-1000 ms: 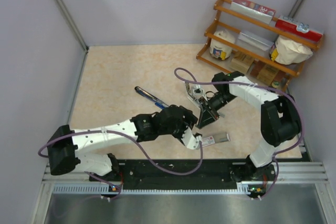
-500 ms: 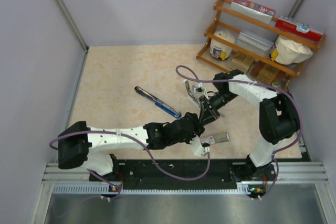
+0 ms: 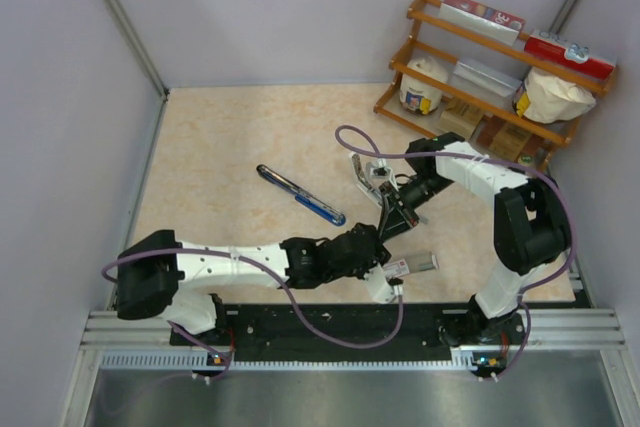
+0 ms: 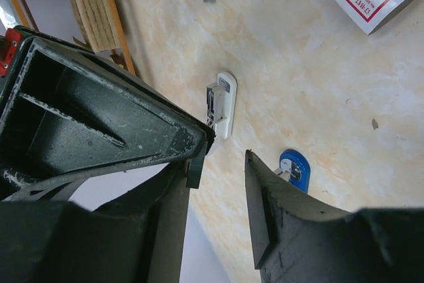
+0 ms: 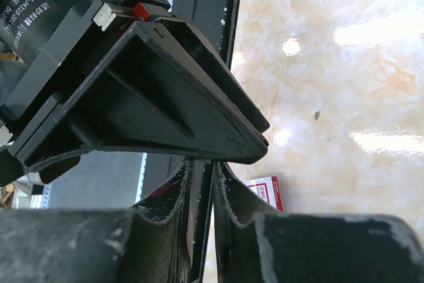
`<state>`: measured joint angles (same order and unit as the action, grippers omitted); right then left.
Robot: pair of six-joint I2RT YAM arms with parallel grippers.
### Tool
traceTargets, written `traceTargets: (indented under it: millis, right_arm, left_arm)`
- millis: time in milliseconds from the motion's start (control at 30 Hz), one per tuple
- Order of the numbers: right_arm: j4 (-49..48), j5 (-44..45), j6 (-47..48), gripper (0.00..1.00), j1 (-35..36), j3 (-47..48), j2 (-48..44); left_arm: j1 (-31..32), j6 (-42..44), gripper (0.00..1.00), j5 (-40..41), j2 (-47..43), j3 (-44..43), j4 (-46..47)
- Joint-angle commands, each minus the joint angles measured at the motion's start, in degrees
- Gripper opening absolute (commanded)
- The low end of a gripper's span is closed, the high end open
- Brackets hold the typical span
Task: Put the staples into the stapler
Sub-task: Pick up the staple from the center of the board.
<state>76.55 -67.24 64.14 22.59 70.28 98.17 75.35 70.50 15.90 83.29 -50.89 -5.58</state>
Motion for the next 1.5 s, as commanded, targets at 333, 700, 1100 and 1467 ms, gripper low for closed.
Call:
traceTargets:
  millis: [333,700,1100,1467]
  right_arm:
    - [6.4,-1.8,3.2,0.12,-0.8,2.3,0.4]
    - [6.8,-1.7,3.8,0.12,-0.8,2.3,0.4]
    - [7.1,-1.3,4.2,0.32,-3.6,2.5,-1.4]
    - [7.2,1.1,6.0,0.38,-9.0,2.6,-8.1]
  left_arm:
    - [0.4,-2.5,0.30,0.0,1.3,-3.2,1.7]
    - [0.5,-4.0,0.07,0.0,2.1,-3.6,1.6]
    - [-1.9,-9.5,0.06,-2.8,0.8,-4.1,-0.8]
    - [-10.7,-23.1,0.06,-14.8,-1.3,-7.7,-7.9]
